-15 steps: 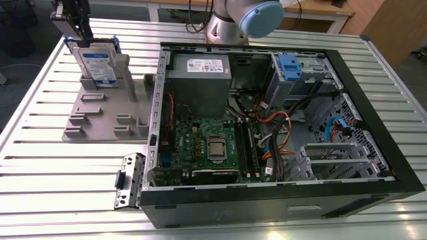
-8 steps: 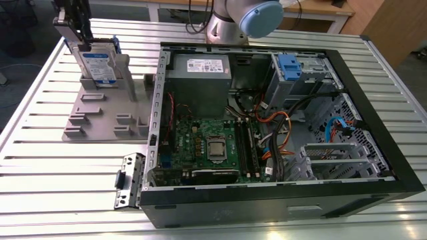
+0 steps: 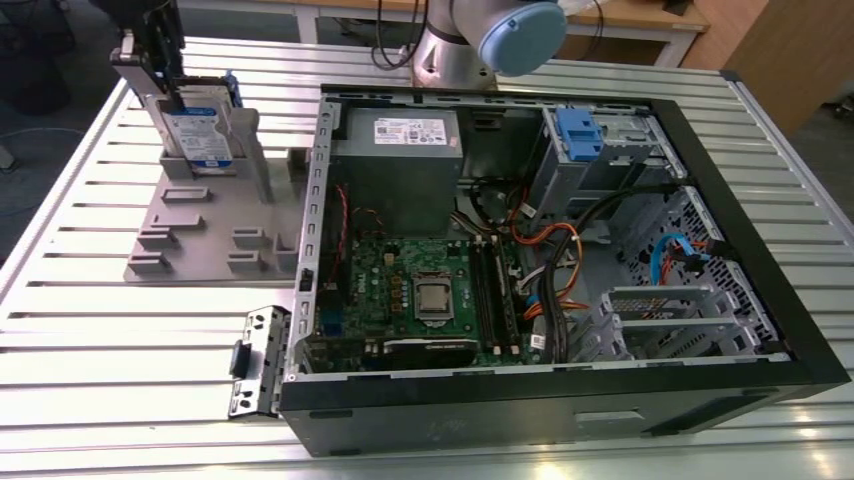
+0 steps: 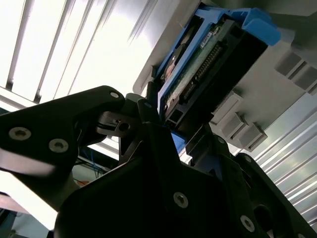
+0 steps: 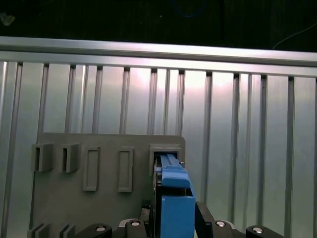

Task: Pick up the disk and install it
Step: 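Pick up the disk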

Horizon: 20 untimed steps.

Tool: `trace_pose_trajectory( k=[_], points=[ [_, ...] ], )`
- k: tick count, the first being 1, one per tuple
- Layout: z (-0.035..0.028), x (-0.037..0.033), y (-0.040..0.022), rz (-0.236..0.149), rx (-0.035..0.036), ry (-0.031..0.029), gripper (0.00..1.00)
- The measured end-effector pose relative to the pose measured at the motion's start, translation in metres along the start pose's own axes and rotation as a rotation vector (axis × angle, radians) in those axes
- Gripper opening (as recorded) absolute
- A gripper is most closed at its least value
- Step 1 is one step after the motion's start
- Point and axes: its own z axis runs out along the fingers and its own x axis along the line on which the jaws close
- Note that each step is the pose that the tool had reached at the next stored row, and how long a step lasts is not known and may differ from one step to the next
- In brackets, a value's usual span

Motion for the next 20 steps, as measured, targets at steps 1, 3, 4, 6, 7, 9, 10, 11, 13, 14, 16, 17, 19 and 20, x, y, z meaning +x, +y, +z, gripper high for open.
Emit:
trace_pose_trajectory(
  k=[1,3,4,6,7,9,10,11,13,14,16,17,19,20],
  points=[
    [0.0020,0.0000,0.0003,0.000,0.0000,0.0000,0.47],
    [0.0056,0.0000,0.0007,0.000,0.0001,0.0000,0.47],
    [0.0072,0.0000,0.0008,0.000,0.0001,0.0000,0.47],
    [0.0079,0.0000,0.0008,0.000,0.0000,0.0000,0.47],
    [0.0079,0.0001,0.0008,0.000,-0.0002,0.0001,0.47],
    [0.0079,0.0001,0.0008,0.000,-0.0002,0.0001,0.47],
    [0.0080,0.0000,0.0008,0.000,-0.0001,0.0001,0.47],
    [0.0080,0.0000,0.0008,0.000,0.0000,0.0000,0.47],
    [0.0081,0.0000,0.0008,0.000,0.0000,0.0000,0.47],
    [0.0081,0.0000,0.0008,0.000,-0.0001,0.0000,0.47],
    [0.0082,0.0000,0.0008,0.000,0.0000,0.0000,0.46],
    [0.0082,0.0000,0.0008,0.000,0.0000,0.0000,0.46],
    [0.0083,0.0001,0.0008,0.000,-0.0001,0.0001,0.36],
    [0.0083,0.0001,0.0008,0.000,0.0000,0.0000,0.36]
  ],
)
